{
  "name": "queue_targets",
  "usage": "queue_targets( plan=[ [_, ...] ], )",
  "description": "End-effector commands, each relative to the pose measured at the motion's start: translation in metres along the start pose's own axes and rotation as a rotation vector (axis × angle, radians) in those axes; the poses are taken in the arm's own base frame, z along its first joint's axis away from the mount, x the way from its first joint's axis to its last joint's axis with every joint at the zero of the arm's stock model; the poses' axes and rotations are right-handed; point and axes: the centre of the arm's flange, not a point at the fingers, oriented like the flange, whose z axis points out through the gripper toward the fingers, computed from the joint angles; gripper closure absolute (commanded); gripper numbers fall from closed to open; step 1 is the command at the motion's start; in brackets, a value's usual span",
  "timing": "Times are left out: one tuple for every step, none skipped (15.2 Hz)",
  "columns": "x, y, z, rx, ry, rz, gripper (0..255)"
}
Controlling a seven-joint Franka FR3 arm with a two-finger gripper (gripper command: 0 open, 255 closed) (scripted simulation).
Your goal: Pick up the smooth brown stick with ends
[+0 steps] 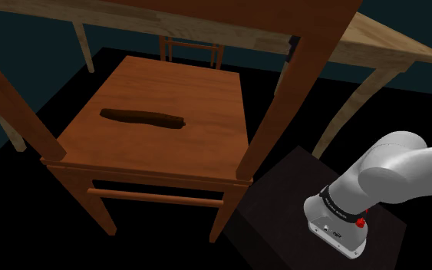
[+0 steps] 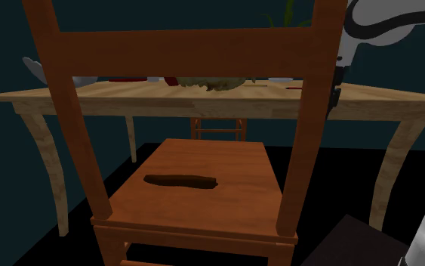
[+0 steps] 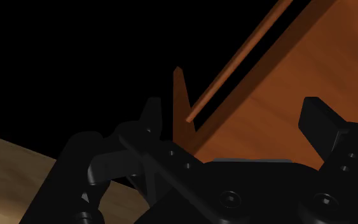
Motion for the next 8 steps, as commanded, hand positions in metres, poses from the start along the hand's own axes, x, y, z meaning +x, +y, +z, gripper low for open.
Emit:
queue_targets(
  plan=[
    [0.000, 0.000, 0.000, 0.000, 0.000, 0.000, 0],
    [0.009, -0.009, 0.004, -0.002, -0.004, -0.026, 0],
    [0.018, -0.019, 0.009, -0.004, -0.008, -0.053, 0],
    [0.027, -0.029, 0.013, -0.006, -0.012, -0.079, 0],
    [0.035, -0.039, 0.018, -0.008, -0.015, -0.106, 0],
    [0.043, -0.049, 0.022, -0.011, -0.019, -0.132, 0],
    [0.051, -0.060, 0.027, -0.013, -0.023, -0.159, 0],
    [0.058, -0.070, 0.032, -0.015, -0.027, -0.185, 0]
  ],
)
